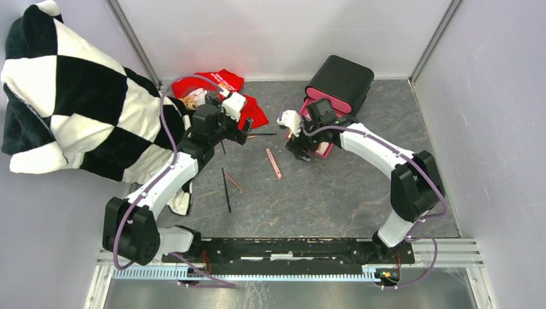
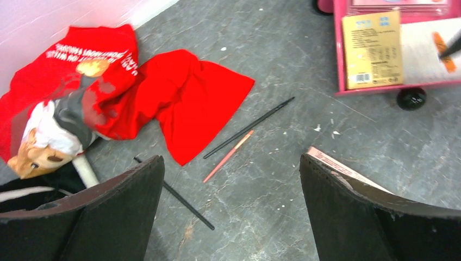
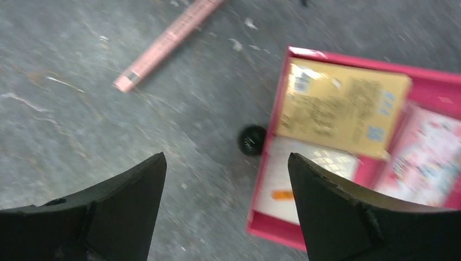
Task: Organize the makeup
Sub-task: Place the makeup in the drawer.
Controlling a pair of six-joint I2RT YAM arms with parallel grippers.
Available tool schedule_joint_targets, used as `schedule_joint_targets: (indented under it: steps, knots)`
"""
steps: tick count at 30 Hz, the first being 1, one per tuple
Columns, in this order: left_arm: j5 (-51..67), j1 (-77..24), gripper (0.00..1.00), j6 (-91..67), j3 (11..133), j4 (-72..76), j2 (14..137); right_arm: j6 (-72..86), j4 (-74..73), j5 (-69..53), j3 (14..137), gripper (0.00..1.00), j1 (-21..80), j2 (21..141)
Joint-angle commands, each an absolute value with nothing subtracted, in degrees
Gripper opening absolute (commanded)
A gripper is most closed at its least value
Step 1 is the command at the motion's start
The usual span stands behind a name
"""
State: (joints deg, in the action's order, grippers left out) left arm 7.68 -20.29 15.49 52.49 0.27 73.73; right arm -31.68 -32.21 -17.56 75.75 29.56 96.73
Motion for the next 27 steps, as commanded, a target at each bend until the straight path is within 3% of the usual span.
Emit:
schedule_joint_targets:
  steps: [1,13,27]
  knots:
    - [3.22,-17.34,1.00,9.27,53.89,4.53,72.26,-27.07,-25.84,-21.76,73.04,0.88,33.46,96.35]
    - [-1.36,-9.60,1.00,3.62,52.73,7.03,69.73,-15.07,-16.68,-22.33,73.38,0.83,39.67,104.73]
    - [1.02,-8.79,1.00,3.43,52.58,7.03,69.26,-8.66,-13.14,-17.98,77.47,0.60,41.67,113.60]
